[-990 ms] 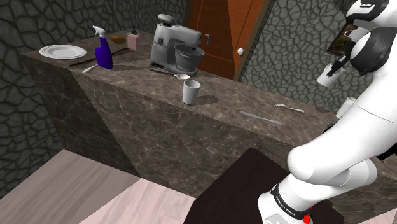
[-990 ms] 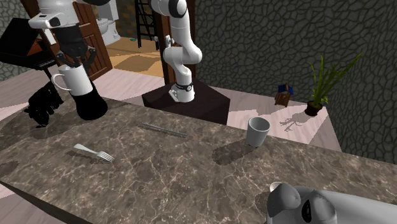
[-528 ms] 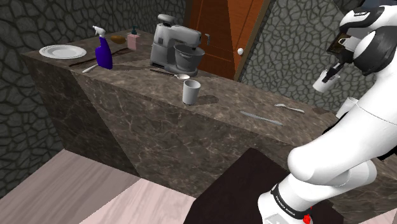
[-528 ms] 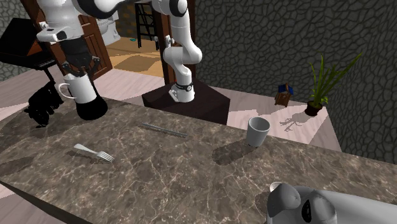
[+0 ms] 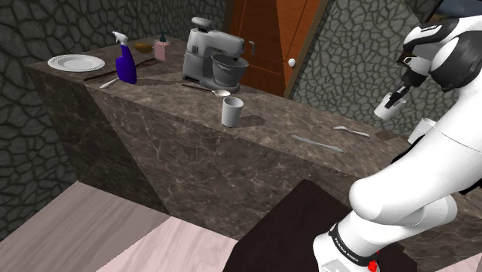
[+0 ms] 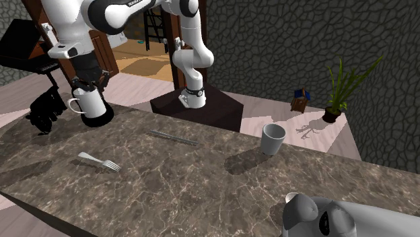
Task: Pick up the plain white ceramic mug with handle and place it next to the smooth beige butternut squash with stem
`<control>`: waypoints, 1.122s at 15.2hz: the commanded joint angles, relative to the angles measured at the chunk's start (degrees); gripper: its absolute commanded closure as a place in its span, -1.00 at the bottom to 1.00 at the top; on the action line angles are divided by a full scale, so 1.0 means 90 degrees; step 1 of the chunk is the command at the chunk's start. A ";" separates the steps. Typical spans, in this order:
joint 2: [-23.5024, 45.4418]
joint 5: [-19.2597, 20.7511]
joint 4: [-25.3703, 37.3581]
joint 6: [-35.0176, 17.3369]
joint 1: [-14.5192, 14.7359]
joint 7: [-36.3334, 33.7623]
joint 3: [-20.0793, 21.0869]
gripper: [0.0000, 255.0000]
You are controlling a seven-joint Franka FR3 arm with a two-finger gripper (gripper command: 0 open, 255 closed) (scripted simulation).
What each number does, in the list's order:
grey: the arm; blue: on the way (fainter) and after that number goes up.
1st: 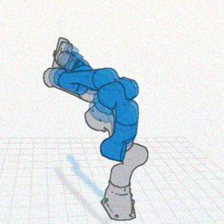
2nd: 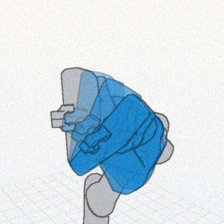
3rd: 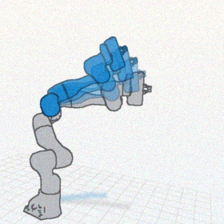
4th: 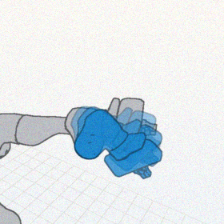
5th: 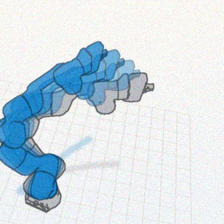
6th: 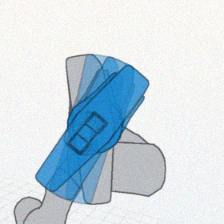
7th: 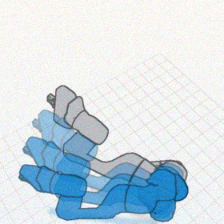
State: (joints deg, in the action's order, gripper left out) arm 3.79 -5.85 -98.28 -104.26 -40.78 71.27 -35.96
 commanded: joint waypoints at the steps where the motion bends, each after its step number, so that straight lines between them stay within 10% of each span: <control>1: -0.0002 -0.0003 -0.0169 -0.0171 0.0004 0.0010 0.0003 1.00; 17: 0.0240 -0.0216 -0.1294 -0.1480 -0.0012 0.0212 0.0025 1.00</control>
State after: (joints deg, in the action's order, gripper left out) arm 5.61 -7.53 -109.55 -116.90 -40.86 73.03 -35.77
